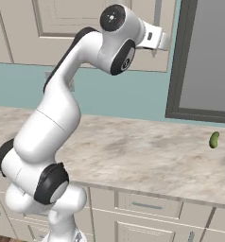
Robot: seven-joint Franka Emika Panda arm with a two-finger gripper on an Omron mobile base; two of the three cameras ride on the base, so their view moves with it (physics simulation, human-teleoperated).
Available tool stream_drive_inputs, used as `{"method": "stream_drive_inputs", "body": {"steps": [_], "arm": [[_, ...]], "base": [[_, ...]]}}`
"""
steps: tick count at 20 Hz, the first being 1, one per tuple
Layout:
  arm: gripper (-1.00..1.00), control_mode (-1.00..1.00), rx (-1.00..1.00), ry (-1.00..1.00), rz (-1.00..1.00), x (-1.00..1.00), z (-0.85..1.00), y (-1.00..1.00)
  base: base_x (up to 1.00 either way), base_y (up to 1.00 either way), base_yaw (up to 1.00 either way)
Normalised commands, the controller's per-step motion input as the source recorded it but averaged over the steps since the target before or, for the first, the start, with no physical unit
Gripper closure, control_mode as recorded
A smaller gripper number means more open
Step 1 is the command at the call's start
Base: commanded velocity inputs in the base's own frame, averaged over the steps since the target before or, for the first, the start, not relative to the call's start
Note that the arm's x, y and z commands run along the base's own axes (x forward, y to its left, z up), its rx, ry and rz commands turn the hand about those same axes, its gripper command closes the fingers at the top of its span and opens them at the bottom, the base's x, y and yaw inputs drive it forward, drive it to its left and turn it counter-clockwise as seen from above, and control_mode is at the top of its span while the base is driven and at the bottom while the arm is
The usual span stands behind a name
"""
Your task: Open the cabinet. Pick the sponge and place it next to the sink. Then close the cabinet.
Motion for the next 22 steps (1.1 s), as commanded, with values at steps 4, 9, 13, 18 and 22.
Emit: {"method": "stream_drive_inputs", "body": {"steps": [4, 9, 13, 18, 22], "arm": [[-1.00, -1.00, 0.00, 0.00, 0.01, 0.33, -0.04, -0.15], [-1.00, -1.00, 0.00, 0.00, 0.01, 0.34, -0.03, -0.09], [-1.00, -1.00, 0.00, 0.00, 0.01, 0.37, -0.07, -0.06], [-1.00, -1.00, 0.00, 0.00, 0.01, 0.38, -0.09, -0.11], [-1.00, -1.00, 0.00, 0.00, 0.01, 0.35, -0.09, -0.09]], "base": [[0.00, 0.00, 0.00], [0.00, 0.00, 0.00], [0.00, 0.00, 0.00], [0.00, 0.00, 0.00], [0.00, 0.00, 0.00]]}}
